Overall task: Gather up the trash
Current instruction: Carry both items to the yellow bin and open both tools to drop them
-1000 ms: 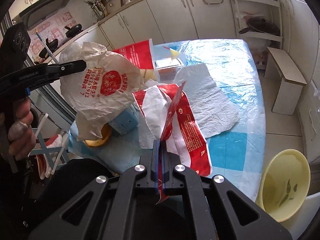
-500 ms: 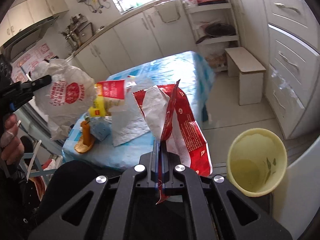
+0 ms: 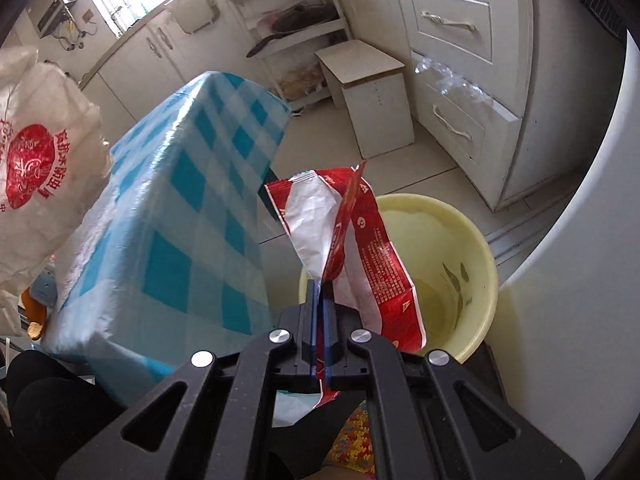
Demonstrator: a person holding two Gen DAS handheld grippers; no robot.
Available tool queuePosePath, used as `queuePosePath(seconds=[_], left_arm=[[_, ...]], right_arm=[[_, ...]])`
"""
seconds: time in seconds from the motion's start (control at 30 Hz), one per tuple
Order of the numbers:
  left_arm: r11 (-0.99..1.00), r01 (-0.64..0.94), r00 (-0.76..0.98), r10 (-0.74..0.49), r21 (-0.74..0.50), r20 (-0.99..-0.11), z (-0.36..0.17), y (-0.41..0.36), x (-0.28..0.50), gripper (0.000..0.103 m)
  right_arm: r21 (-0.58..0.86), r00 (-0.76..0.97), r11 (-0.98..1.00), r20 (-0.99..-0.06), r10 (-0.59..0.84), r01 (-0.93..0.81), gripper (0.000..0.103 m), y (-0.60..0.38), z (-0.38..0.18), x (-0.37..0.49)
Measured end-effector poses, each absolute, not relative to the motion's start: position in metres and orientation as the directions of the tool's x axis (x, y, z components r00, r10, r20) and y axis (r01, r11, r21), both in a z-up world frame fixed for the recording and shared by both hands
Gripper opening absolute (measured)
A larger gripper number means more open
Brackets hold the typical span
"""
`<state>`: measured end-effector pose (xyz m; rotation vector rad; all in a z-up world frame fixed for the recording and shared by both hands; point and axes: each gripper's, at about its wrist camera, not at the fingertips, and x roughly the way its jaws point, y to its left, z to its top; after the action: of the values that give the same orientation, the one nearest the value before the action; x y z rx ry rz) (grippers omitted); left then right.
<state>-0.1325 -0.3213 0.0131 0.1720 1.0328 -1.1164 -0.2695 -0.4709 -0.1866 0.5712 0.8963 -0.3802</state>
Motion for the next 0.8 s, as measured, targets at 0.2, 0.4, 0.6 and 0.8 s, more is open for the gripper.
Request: queuePosePath(seconds=[0.2, 0.4, 0.6, 0.8], left_arm=[[0.476, 0.799, -0.049, -0.557, -0.367, -0.829, -0.047, -0.399, -0.129, 0.008], [0.502, 0.786, -0.109, -0.461, -0.360, -0.881, -0.102, -0.453, -0.132, 0.008], [0.518, 0.802, -0.105, -0.365, -0.296, -0.925, -0.133, -0.477, -0.145, 0.013], [0.528, 0.809, -0.048, -0.378, -0.258, -0.924, -0.119, -0.463, -0.146, 0.051]], right_arm=[[0.298, 0.545, 0.755, -0.833, -0.093, 0.584, 0.038, -0.488, -0.212, -0.295], [0.309, 0.543, 0.738, -0.834, -0.092, 0.599, 0.043, -0.483, -0.217, -0.333], [0.319, 0.555, 0.736, -0.827, -0.092, 0.597, 0.044, -0.472, -0.211, -0.361], [0.340, 0.581, 0.744, -0.810, -0.079, 0.575, 0.047, -0.462, -0.202, -0.365]])
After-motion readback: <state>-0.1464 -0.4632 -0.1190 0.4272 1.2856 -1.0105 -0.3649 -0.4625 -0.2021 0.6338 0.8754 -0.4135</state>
